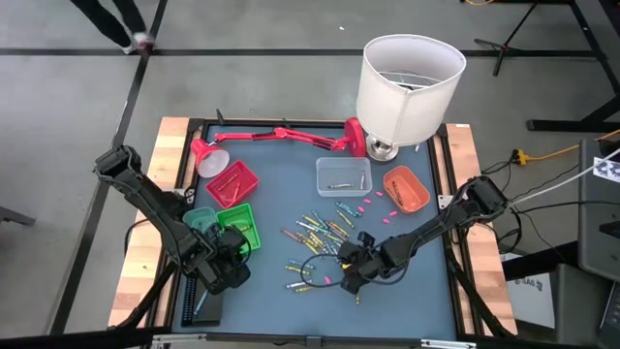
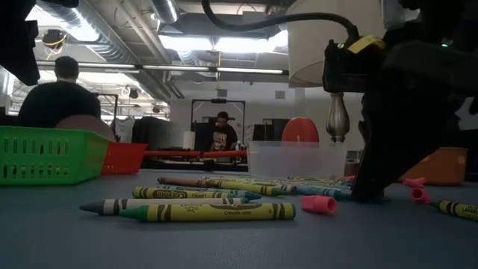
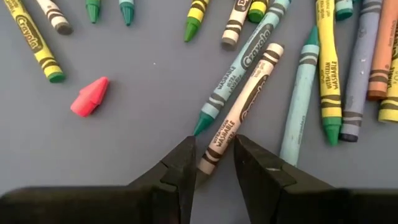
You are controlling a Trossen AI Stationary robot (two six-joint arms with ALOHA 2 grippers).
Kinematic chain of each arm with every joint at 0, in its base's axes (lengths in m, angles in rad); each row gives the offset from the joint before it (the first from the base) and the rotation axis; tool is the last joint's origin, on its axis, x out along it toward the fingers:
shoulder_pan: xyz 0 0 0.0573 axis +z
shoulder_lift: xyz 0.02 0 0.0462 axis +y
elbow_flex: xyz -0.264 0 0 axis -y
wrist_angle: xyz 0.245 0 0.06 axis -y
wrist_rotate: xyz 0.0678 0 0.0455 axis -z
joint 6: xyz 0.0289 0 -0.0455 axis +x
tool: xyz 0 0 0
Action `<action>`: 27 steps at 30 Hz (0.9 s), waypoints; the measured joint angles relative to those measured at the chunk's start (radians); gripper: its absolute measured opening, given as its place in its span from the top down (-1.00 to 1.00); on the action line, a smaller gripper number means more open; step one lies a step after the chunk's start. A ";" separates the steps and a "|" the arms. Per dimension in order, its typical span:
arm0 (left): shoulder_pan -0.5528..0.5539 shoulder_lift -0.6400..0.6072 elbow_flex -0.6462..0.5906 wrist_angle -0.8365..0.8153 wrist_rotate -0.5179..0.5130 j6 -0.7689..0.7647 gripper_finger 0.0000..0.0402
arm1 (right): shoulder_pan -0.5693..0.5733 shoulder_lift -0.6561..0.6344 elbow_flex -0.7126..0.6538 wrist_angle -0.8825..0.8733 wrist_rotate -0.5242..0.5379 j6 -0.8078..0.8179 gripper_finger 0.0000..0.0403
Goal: Sort crayons
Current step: Put the gray crayon into the transparent bin
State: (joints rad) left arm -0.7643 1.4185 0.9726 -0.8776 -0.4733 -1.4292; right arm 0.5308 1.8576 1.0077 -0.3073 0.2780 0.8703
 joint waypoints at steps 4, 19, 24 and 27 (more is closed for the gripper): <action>0.000 0.000 0.000 0.008 -0.050 0.001 0.60 | 0.001 0.009 0.001 -0.001 0.007 -0.003 0.45; 0.001 0.000 0.000 0.061 -0.277 0.125 0.60 | 0.000 0.018 -0.002 -0.008 0.005 -0.003 0.45; 0.021 0.000 0.000 0.143 -0.349 0.266 0.60 | 0.000 0.018 -0.002 -0.009 0.002 -0.003 0.45; 0.038 0.000 0.000 0.171 -0.353 0.327 0.60 | 0.000 0.019 -0.002 -0.009 0.002 -0.003 0.45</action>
State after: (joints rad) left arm -0.7267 1.4185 0.9726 -0.7070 -0.8261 -1.1024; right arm 0.5306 1.8763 1.0058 -0.3164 0.2799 0.8673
